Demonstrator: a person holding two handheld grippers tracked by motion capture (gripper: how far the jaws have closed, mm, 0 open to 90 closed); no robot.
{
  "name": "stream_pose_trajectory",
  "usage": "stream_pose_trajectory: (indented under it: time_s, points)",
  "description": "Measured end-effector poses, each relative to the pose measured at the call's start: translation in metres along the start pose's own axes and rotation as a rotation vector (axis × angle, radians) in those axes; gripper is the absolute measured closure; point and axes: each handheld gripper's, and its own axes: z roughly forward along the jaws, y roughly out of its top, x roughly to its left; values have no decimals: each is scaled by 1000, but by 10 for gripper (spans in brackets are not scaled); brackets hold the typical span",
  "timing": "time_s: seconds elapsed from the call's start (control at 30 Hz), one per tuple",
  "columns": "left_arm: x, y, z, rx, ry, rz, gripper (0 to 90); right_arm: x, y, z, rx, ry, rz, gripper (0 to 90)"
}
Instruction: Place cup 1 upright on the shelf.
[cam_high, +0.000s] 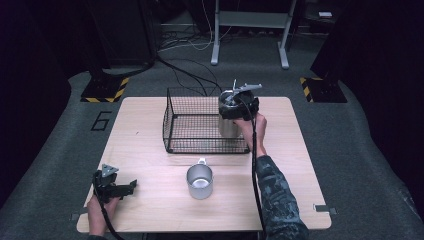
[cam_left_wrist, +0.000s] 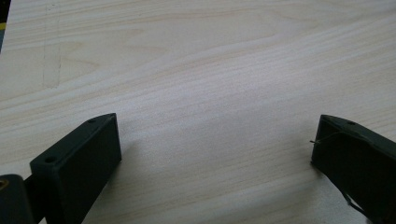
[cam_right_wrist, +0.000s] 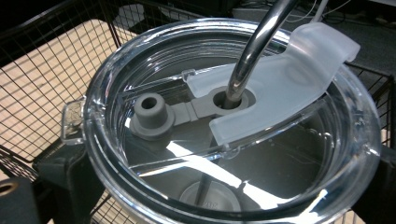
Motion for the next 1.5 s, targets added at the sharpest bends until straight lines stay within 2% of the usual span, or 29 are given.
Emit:
stream_pose_trajectory:
  time_s: [0.63,0.77,1.1,1.3,1.5]
  points:
    - [0,0,0,-5,0,-7,13,3,-10,17,33,1,23,33]
    - [-1,0,0,-7,0,-8,13,4,-10,19,34,2,5,33]
    - [-1,0,0,-7,0,-9,12,6,-12,24,44,3,10,33]
    - [-1,0,0,-7,0,-9,13,10,-12,30,57,1,37,33]
    - [0,0,0,0,-1,-1,13,11,-14,34,69,-2,39,33]
